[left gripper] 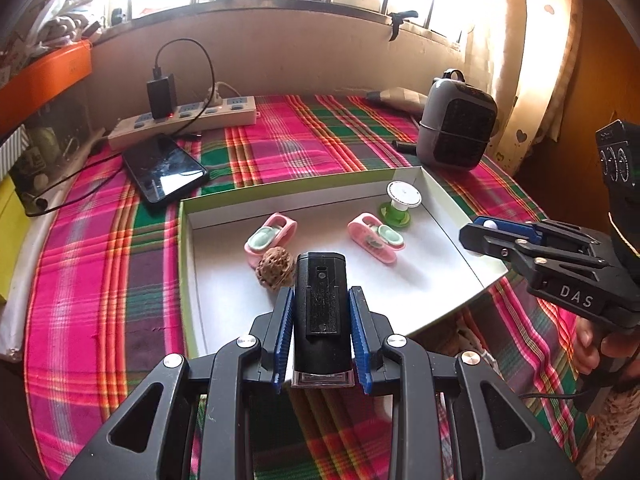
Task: Organize objects
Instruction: 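Carry the flashlight with the left gripper while the right carries the white knob into the box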
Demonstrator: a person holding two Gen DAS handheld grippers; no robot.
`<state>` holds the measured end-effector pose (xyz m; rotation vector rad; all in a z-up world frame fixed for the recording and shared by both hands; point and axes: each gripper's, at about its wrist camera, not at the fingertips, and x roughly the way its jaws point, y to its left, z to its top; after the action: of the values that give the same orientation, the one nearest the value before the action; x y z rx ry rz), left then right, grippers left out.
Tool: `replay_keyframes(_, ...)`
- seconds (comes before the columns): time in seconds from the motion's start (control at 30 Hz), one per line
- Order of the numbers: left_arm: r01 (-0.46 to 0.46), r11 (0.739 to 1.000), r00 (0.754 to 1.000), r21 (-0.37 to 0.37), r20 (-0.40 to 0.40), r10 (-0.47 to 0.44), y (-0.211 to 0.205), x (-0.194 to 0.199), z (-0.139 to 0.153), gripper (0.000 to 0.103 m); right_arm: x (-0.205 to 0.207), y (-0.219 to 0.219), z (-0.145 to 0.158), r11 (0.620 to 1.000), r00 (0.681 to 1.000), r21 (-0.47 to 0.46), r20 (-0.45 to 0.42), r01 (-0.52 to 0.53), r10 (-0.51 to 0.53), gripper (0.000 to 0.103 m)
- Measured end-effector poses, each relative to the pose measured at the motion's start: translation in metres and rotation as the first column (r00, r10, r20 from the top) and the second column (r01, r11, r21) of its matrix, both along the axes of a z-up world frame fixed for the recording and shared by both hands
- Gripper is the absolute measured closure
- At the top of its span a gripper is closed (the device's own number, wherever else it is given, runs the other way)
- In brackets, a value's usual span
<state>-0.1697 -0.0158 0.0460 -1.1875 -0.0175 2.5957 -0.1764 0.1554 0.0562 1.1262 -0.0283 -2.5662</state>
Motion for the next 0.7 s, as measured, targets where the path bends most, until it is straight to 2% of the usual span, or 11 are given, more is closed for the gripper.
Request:
replay_keyframes(0.43, 0.004, 1.0, 0.999, -0.018, 0.043, -0.003, 0.009, -0.027, -0.014, 0.078, -0.028, -0.002, -0.022, 1.0, 0.998, 0.014, 0.061, -0.003, 0.002, 0.077)
replay_keyframes(0.7, 0.004, 1.0, 0.998, -0.031, 0.06, -0.002, 0.013, -0.038, -0.023, 0.078, -0.039, -0.005, -0.027, 0.999, 0.998, 0.029, 0.062, -0.014, 0.012, 0.077)
